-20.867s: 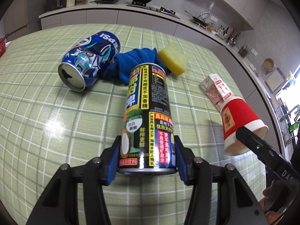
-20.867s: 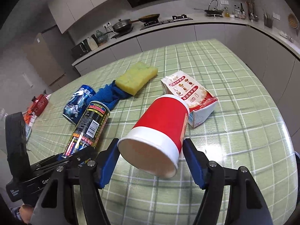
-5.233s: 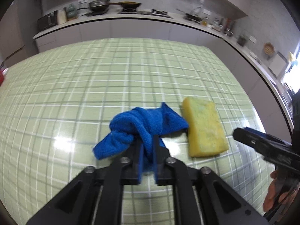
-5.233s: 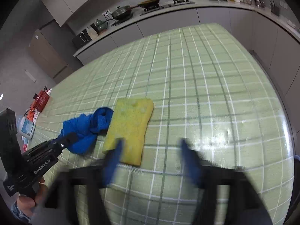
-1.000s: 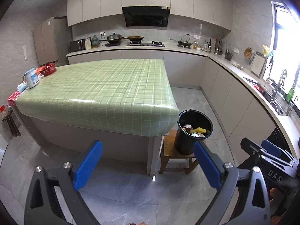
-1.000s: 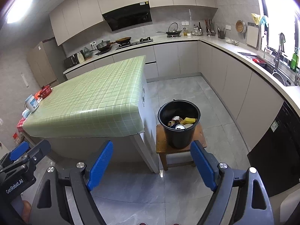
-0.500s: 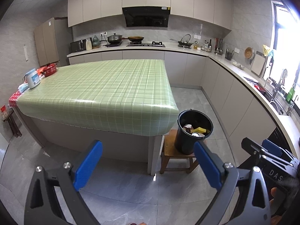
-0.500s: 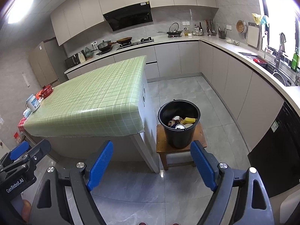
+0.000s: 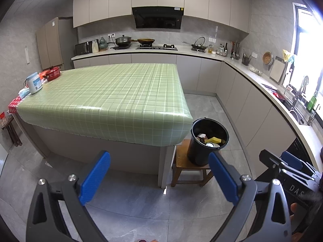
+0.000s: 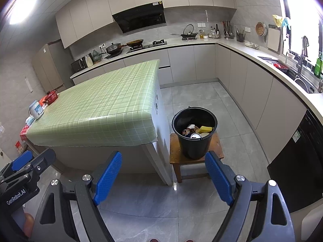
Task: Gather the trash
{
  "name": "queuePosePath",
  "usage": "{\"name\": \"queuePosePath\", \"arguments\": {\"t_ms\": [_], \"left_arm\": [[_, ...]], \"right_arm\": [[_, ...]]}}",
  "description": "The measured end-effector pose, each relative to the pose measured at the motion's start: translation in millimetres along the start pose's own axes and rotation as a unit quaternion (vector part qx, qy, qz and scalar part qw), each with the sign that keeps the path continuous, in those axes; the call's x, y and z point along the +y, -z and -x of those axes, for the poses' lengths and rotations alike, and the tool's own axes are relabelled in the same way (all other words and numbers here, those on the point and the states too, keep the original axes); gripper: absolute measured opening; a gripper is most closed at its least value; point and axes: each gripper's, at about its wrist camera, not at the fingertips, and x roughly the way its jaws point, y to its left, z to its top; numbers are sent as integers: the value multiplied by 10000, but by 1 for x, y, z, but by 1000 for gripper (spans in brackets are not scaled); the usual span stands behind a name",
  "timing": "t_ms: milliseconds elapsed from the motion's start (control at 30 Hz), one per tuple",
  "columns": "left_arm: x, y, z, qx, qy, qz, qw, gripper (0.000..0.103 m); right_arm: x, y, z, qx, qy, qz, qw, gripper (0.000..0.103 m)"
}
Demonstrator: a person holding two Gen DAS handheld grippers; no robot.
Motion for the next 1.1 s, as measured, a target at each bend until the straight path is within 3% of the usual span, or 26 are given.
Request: {"name": "queuePosePath", "arguments": {"t_ms": [933,1100], "left_arm": [[12,-2,-6,184,185,-76,9996,100],[5,0,-3,23,452,-213,9987,100]], "right_arm": [[2,9,4,32,49,-100,9999,86],[2,11,4,50,85,-110,9999,86]]}}
